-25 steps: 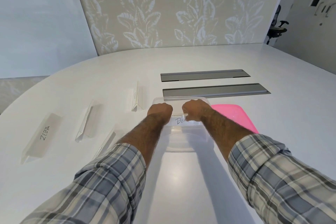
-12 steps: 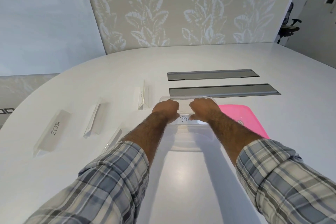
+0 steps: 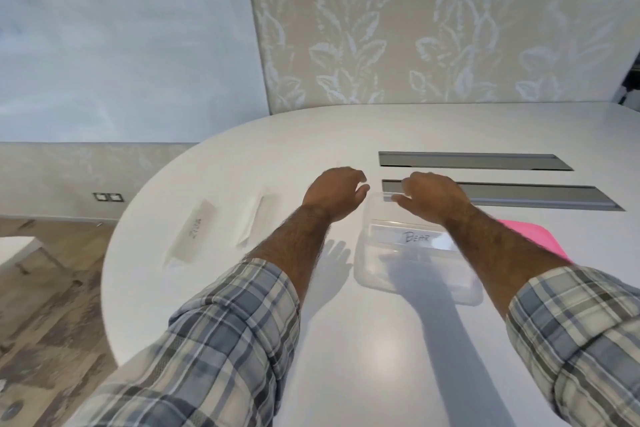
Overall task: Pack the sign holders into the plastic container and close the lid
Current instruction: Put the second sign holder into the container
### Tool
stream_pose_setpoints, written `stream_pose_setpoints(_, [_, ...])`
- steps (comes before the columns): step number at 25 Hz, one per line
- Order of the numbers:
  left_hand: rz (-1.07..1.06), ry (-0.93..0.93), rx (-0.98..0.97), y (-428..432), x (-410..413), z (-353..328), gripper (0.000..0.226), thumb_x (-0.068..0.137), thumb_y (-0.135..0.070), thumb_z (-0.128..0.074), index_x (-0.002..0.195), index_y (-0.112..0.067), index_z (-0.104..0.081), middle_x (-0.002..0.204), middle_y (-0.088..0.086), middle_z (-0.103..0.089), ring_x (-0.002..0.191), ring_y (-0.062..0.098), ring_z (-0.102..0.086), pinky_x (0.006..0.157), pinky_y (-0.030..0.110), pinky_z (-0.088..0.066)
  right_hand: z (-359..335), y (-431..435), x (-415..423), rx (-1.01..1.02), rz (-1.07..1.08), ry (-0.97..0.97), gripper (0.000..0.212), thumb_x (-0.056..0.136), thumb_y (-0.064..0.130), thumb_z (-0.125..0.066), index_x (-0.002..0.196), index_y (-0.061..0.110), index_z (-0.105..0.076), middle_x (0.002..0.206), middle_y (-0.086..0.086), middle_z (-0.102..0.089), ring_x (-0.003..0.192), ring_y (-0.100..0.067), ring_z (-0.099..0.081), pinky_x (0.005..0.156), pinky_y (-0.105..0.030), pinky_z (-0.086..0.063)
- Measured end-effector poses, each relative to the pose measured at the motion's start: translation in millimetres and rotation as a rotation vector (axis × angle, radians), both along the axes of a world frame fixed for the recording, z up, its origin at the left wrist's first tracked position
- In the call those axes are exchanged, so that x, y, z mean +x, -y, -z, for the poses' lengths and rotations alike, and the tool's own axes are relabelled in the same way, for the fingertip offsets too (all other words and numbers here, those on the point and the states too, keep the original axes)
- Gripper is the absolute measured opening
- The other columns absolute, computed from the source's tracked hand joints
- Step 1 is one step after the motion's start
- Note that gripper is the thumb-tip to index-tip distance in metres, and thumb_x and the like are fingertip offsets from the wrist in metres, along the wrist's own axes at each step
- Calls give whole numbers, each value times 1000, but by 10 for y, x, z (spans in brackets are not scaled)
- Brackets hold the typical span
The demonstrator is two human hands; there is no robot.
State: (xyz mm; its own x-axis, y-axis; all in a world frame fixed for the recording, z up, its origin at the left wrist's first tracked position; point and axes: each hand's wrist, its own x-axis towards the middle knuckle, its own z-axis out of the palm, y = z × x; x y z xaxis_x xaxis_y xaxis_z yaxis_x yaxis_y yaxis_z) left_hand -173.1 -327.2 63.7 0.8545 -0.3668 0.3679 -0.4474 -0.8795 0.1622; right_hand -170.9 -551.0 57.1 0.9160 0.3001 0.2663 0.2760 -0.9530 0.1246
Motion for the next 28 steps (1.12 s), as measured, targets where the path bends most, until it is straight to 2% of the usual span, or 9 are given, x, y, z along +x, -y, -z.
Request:
stream_pose_setpoints(2, [-64, 9, 34, -374, -24, -34, 40, 98, -37, -48, 131, -19, -60, 143, 0, -54, 137, 22, -42, 109, 35, -33, -100, -247, 40, 28, -34, -18, 40, 92, 55, -45, 96, 19, -62, 103, -4, -64, 97, -29, -61, 79, -37, -49])
stream_pose_setpoints(4, [-185, 2, 68, -805, -100, -36, 47, 97, -36, -48, 139, -17, -52, 152, 3, -43, 144, 25, -32, 116, 37, -25, -164, -579, 75, 28, -84, -38, 43, 93, 55, -45, 111, 19, -61, 114, -4, -62, 107, -29, -58, 88, -41, -47])
stream_pose_setpoints(7, [-393, -29, 55, -1437, -269, 22, 54, 96, -38, -47, 145, -14, -44, 154, 7, -39, 144, 28, -29, 116, 40, -24, -205, -1147, 131, 11, -168, -61, 51, 93, 56, -43, 129, 21, -53, 128, -4, -57, 118, -28, -52, 96, -44, -42])
stream_pose_setpoints(13, [-753, -142, -48, -2538, -613, 300, 55, 93, -28, -50, 140, -3, -39, 141, 13, -45, 133, 30, -39, 106, 41, -36, -148, -2373, 241, -5, -363, -113, 60, 94, 57, -40, 145, 24, -36, 143, -5, -49, 129, -28, -44, 103, -45, -37])
stream_pose_setpoints(20, [-827, -371, -196, -3164, -680, 792, 94, 91, -57, -54, 154, 0, -13, 161, 15, -19, 148, 30, -18, 115, 43, -26, 71, -3445, 492, -44, -465, -206, 69, 96, 57, -35, 154, 31, -9, 161, -3, -20, 146, -24, -20, 114, -49, -24])
stream_pose_setpoints(22, [-808, -416, -232, -3258, -625, 913, 93, 90, -58, -55, 153, -2, -16, 159, 12, -26, 146, 28, -24, 112, 43, -30, 139, -3696, 574, -64, -472, -236, 66, 98, 50, -35, 154, 32, -7, 162, -2, -16, 147, -23, -16, 115, -50, -21])
stream_pose_setpoints(25, [-767, -407, -216, -3357, -523, 1085, 78, 90, -54, -57, 146, -6, -32, 145, 10, -46, 133, 27, -43, 101, 41, -40, 256, -4016, 716, -108, -485, -248, 64, 97, 34, -37, 154, 31, -7, 162, -1, -15, 147, -22, -17, 114, -50, -23])
stream_pose_setpoints(28, [-722, -403, -241, -3459, -460, 1181, 63, 91, -52, -56, 137, -12, -41, 133, 8, -56, 121, 28, -53, 96, 39, -42, 335, -4199, 827, -102, -489, -279, 66, 93, 20, -38, 153, 30, -13, 161, -1, -16, 147, -22, -16, 115, -50, -21])
